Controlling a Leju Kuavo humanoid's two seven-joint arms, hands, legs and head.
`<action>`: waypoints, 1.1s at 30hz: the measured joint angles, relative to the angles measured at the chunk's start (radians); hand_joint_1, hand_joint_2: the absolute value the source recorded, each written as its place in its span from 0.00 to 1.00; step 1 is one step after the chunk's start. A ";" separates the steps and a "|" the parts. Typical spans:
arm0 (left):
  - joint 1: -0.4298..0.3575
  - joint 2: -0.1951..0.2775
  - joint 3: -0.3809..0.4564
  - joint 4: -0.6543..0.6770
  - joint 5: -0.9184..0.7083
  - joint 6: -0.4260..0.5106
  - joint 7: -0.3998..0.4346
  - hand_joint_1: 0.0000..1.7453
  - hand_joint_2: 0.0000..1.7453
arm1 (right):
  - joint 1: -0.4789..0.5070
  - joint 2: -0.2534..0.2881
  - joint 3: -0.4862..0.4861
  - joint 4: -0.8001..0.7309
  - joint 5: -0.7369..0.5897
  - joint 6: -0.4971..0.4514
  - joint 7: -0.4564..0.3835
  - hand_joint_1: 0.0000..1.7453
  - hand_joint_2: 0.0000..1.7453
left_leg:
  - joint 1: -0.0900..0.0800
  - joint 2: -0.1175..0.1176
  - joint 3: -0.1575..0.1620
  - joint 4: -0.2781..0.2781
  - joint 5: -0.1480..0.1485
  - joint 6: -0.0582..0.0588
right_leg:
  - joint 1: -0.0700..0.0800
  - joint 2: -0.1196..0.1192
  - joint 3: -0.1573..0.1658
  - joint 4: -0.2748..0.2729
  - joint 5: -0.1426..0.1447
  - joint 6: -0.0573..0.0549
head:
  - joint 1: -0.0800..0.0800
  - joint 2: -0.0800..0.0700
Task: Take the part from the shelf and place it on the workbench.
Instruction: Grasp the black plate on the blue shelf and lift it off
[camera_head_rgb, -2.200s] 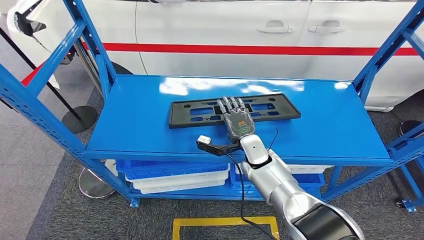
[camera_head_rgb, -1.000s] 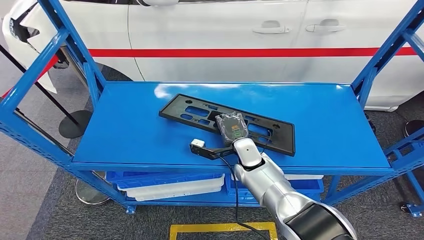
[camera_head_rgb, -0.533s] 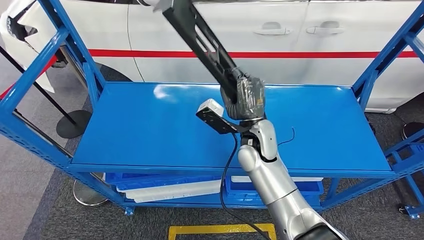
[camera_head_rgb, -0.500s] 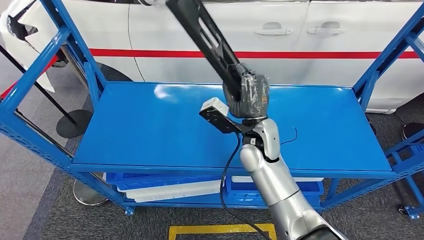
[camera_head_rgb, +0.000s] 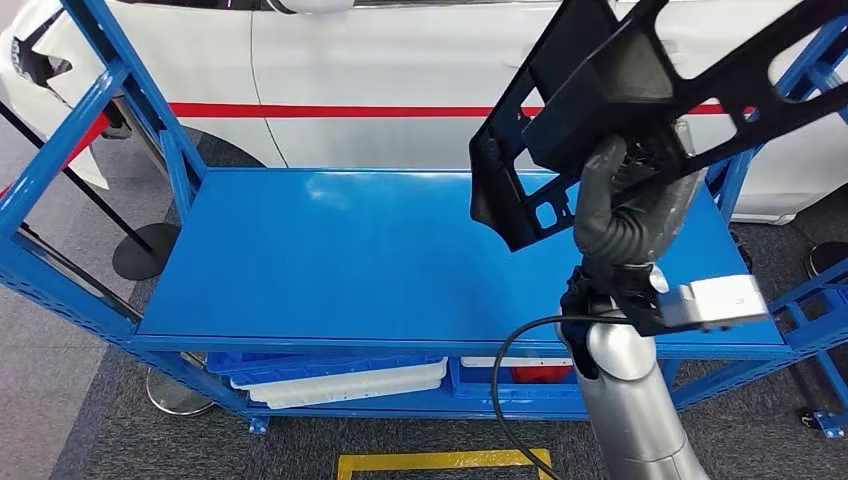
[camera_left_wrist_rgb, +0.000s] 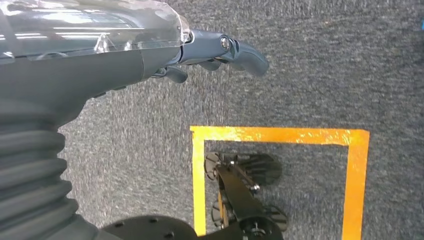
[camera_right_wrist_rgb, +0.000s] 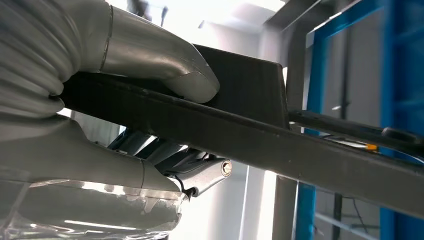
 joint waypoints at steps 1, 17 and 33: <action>0.000 0.000 0.000 0.000 0.003 0.001 -0.001 0.00 1.00 | 0.009 -0.003 -0.005 -0.021 -0.033 0.018 -0.009 1.00 1.00 | 0.001 0.001 -0.006 0.018 -0.014 -0.005 | -0.002 -0.001 0.003 -0.003 0.000 -0.007 | 0.000 0.000; 0.017 -0.004 0.033 0.000 0.044 0.021 -0.006 0.00 1.00 | 0.235 -0.026 -0.022 -0.122 -0.132 0.173 -0.147 1.00 1.00 | -0.006 0.012 -0.003 -0.023 0.036 0.043 | 0.014 -0.003 0.001 0.036 -0.046 0.010 | 0.000 0.000; 0.019 -0.010 0.080 0.003 0.076 0.051 0.018 0.00 1.00 | 0.477 -0.051 -0.180 -0.119 -0.287 0.318 -0.219 1.00 1.00 | 0.008 0.053 -0.088 0.084 -0.015 -0.017 | -0.018 -0.022 0.056 0.002 -0.043 -0.004 | 0.000 0.000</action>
